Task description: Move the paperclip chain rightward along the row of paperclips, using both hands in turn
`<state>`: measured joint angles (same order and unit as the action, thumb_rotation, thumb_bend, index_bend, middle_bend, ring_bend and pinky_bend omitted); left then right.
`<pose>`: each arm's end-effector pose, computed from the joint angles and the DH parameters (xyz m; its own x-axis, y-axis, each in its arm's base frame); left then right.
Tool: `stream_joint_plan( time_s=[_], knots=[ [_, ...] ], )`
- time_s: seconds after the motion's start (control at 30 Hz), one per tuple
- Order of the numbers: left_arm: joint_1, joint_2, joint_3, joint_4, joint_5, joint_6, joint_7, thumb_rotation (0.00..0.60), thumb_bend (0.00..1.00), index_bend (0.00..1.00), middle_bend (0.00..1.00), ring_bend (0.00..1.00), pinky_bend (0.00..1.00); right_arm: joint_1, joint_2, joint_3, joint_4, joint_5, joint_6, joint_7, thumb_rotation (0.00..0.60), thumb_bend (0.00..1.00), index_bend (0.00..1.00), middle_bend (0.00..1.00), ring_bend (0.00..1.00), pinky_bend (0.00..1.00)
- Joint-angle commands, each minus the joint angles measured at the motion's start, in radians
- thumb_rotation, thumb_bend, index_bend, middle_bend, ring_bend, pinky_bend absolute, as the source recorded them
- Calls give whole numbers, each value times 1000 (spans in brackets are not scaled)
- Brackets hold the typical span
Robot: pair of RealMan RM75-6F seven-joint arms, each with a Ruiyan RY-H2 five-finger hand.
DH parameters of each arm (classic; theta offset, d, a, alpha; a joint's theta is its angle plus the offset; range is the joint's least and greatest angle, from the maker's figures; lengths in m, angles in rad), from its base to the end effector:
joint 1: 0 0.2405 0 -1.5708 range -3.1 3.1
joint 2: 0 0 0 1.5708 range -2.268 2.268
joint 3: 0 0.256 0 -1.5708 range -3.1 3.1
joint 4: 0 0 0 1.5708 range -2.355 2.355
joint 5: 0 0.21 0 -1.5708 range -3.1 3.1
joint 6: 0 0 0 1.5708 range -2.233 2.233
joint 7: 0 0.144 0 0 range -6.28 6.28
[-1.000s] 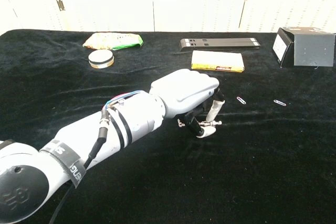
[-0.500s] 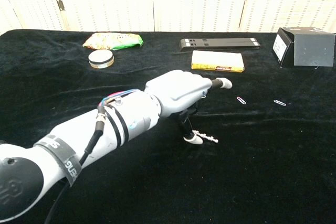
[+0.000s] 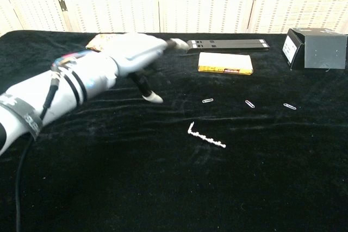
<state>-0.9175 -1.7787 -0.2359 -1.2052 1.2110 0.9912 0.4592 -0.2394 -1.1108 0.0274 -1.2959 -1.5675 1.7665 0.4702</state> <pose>-0.0752 0.3765 -0.0583 0.5623 0.0141 0.8268 0.7085 -0.5239 -0.4729 -0.3747 -0.0588 0.2230 0.2890 0.1366 0.9475 -0.9526 0.1396 0.2704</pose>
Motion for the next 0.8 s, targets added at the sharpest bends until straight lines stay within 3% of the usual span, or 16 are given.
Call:
stream_joint_plan(
  time_s=[0.03, 0.13, 0.27, 0.37, 0.5, 0.63, 0.73, 0.8],
  knots=[
    [22, 33, -13, 172, 33, 14, -149, 600, 145, 103, 1000, 995, 1000, 21, 0, -3, -23, -4, -35, -43, 600, 337, 0, 0, 0, 0],
    [54, 57, -3, 246, 78, 68, -258, 600, 149, 102, 949, 916, 990, 39, 3, -5, -46, -3, -66, -79, 600, 337, 0, 0, 0, 0],
    [115, 95, 14, 320, 151, 211, -388, 600, 155, 158, 848, 805, 903, 67, 9, -1, -74, -2, -104, -123, 600, 338, 0, 0, 0, 0],
    [159, 131, 20, 318, 146, 239, -421, 600, 154, 181, 722, 681, 805, 92, 12, 2, -98, -9, -131, -165, 600, 337, 0, 0, 0, 0],
    [264, 233, 59, 183, 142, 296, -415, 600, 154, 167, 556, 503, 654, 136, 19, 7, -137, -29, -172, -220, 600, 338, 0, 0, 0, 0],
    [376, 327, 117, 7, 161, 382, -390, 600, 154, 139, 454, 385, 556, 197, 15, 23, -160, -30, -239, -256, 600, 338, 0, 0, 0, 0],
    [442, 366, 149, -69, 176, 443, -362, 600, 154, 112, 419, 349, 527, 259, -4, 41, -161, -30, -307, -273, 600, 339, 11, 0, 0, 0],
    [469, 382, 156, -94, 177, 464, -350, 600, 154, 109, 418, 347, 526, 313, -25, 48, -160, -59, -349, -273, 600, 338, 83, 0, 0, 0]
  ],
)
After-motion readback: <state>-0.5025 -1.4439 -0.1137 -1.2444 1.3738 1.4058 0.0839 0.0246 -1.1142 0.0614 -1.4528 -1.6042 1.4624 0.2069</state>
